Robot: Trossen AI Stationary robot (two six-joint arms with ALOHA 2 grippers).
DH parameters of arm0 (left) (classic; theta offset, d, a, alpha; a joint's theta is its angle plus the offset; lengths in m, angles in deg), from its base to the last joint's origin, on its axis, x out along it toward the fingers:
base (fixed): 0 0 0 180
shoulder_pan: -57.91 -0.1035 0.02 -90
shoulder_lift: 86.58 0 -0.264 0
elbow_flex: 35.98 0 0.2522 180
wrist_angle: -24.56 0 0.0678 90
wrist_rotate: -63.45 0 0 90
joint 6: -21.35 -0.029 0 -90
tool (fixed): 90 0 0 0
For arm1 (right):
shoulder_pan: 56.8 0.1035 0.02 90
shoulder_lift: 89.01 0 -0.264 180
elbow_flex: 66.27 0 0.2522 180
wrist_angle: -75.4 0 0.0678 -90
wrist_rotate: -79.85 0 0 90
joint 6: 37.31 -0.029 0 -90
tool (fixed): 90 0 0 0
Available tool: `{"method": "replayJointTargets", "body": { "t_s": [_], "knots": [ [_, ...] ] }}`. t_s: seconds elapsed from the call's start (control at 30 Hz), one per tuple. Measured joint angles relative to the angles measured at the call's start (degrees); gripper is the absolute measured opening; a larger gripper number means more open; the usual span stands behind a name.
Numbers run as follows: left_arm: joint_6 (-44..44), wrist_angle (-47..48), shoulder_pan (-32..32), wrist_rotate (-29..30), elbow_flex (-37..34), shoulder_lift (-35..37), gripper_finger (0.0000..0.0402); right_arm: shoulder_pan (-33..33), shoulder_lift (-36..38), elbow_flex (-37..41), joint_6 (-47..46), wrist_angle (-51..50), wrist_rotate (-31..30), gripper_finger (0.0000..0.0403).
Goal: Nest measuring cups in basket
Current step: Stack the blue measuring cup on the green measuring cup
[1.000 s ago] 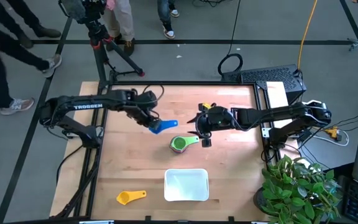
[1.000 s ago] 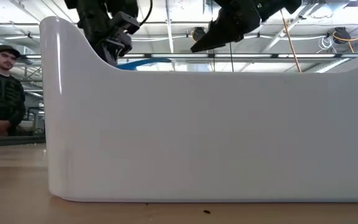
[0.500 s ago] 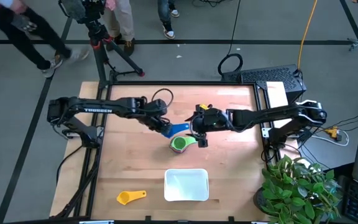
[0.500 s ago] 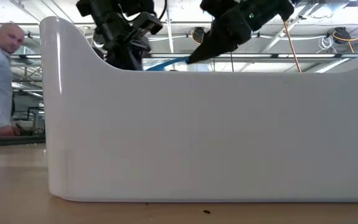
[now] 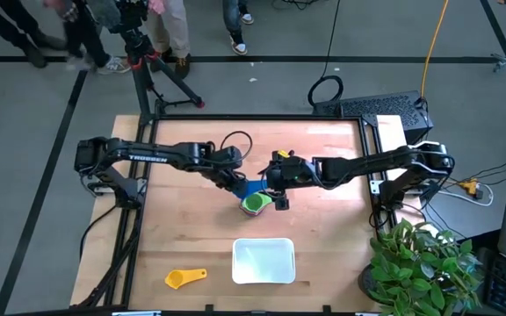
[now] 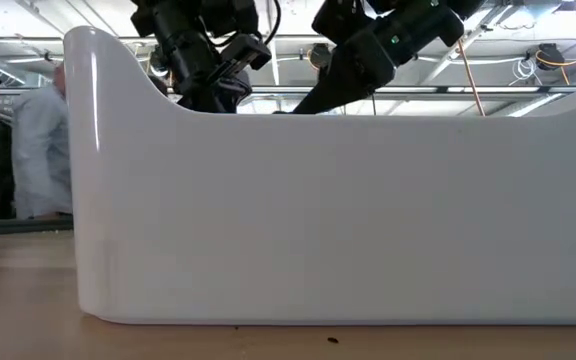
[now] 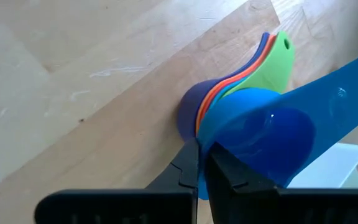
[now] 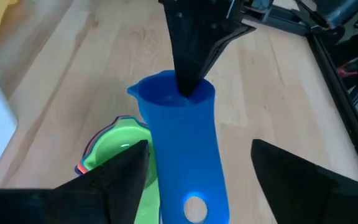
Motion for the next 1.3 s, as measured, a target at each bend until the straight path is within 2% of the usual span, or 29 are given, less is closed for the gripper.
{"method": "replayJointTargets", "body": {
  "t_s": [0.6,0.93,1.3],
  "knots": [
    [-1.87,-0.09,0.04,0.67,-0.02,0.0,0.0008,-0.22,0.02,0.02,-0.09,-2.62,0.24,0.0119],
    [-4.69,-0.13,0.07,0.5,-0.02,0.0,0.0021,-0.22,0.02,0.02,-0.17,-3.04,0.2,0.0118],
    [-9.26,0.84,0.15,-0.41,-0.02,1.84,0.0101,-0.28,0.02,0.02,-0.42,-3.42,0.26,0.0118]
  ]
}}
